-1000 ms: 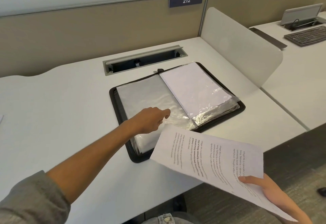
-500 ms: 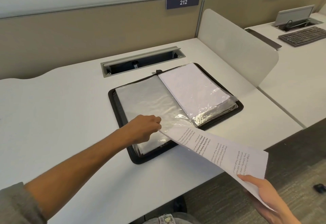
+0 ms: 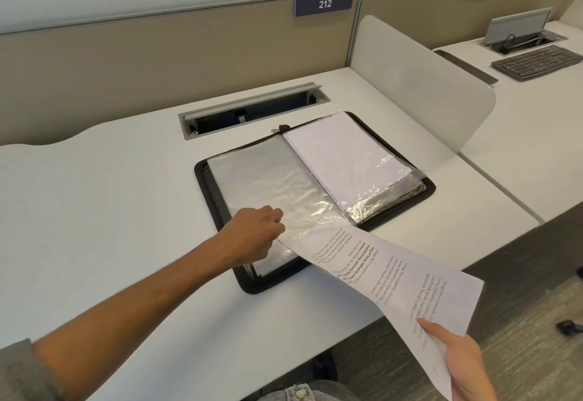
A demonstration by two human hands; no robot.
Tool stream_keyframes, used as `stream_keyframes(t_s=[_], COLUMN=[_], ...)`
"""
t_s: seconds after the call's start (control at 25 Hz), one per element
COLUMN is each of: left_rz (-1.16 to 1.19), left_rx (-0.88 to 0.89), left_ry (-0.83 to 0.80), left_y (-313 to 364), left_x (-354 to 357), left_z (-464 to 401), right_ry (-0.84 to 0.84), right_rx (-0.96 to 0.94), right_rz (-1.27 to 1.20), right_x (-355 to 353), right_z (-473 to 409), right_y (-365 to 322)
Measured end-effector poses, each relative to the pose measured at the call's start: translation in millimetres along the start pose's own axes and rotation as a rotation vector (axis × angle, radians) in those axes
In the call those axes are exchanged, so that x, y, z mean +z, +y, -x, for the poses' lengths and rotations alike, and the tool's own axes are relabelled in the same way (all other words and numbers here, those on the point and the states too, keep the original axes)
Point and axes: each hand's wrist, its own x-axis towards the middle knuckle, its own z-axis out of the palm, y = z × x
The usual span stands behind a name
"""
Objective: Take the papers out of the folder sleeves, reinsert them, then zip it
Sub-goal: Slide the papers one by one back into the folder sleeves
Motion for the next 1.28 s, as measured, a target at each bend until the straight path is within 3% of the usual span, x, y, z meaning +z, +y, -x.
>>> stream_keyframes(t_s=[0.28, 0.68, 0.88, 1.08, 1.28], left_rz=[0.058, -0.117, -0.195, -0.194, -0.069], left_rx=[0.055, 0.010, 0.109, 0.221, 0.231], left_ry=[0.082, 0.002, 0.054, 0.146, 0.217], left_y=[-1, 3, -1, 5, 14], left_x=[0, -2, 0, 3, 8], left_z=[14, 16, 16, 17, 21], right_ry=[0.057, 0.090, 0.099, 0.028, -0.147], right_rx=[-0.005, 0.021, 0.019, -0.036, -0.095], right_rz=[-0.015, 0.010, -0.012, -0.105, -0.120], right_x=[14, 28, 38, 59, 102], right_z=[11, 12, 12, 7, -6], right_y=[14, 24, 27, 35, 34])
